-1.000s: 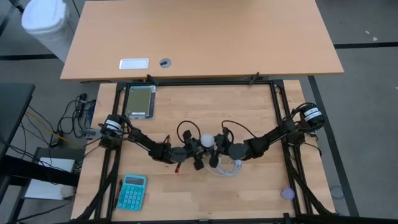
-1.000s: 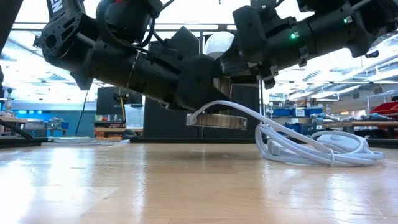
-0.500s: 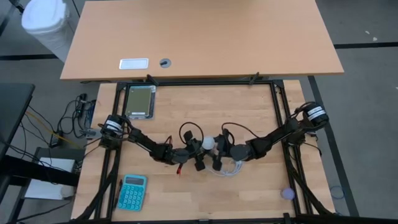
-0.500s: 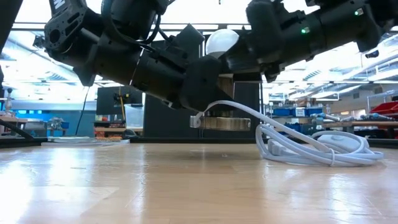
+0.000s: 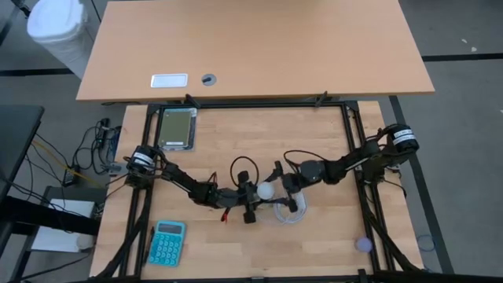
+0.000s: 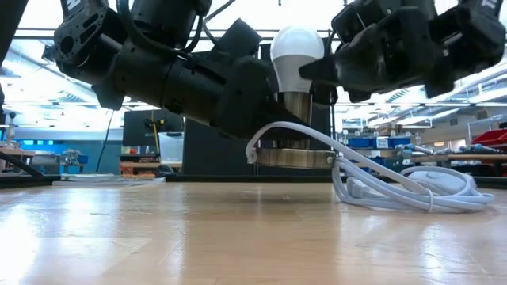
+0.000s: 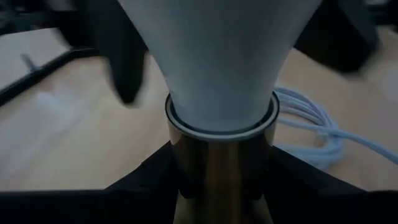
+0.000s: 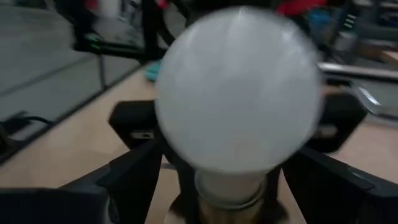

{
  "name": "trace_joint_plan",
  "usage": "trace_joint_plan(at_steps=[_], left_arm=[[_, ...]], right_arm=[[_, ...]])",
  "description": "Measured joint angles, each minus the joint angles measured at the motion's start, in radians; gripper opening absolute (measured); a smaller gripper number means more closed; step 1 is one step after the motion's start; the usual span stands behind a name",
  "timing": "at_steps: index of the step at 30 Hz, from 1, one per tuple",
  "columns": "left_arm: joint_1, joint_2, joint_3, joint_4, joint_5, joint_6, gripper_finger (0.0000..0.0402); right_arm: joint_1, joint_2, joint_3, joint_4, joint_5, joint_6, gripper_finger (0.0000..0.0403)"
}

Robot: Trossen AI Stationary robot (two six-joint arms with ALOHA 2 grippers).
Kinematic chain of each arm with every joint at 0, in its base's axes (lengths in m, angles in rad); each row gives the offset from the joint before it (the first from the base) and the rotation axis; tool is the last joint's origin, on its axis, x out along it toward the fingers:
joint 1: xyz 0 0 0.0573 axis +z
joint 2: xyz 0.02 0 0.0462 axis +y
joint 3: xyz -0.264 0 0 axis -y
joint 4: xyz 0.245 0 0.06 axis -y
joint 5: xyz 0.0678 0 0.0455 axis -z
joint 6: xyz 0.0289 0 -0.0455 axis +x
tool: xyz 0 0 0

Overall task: Screw lightbulb
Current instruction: Remove the lightbulb from the lamp

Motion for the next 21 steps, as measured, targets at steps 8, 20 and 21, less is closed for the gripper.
trace_joint_plan(at_steps=[8, 20, 21], left_arm=[[0.008, 0.000, 0.000, 0.018, 0.208, 0.052, 0.0188], [0.081, 0.000, 0.000, 0.076, 0.535, 0.046, 0.0188], [0.088, 0.000, -0.003, 0.078, 0.552, 0.047, 0.0188]], right_arm=[[-0.077, 0.029, 0.016, 0.064, -0.309, -0.023, 0.0306], [-0.129, 0.247, 0.106, 0.316, -0.601, 0.077, 0.0305], [-0.133, 0.257, 0.110, 0.332, -0.611, 0.086, 0.0305]])
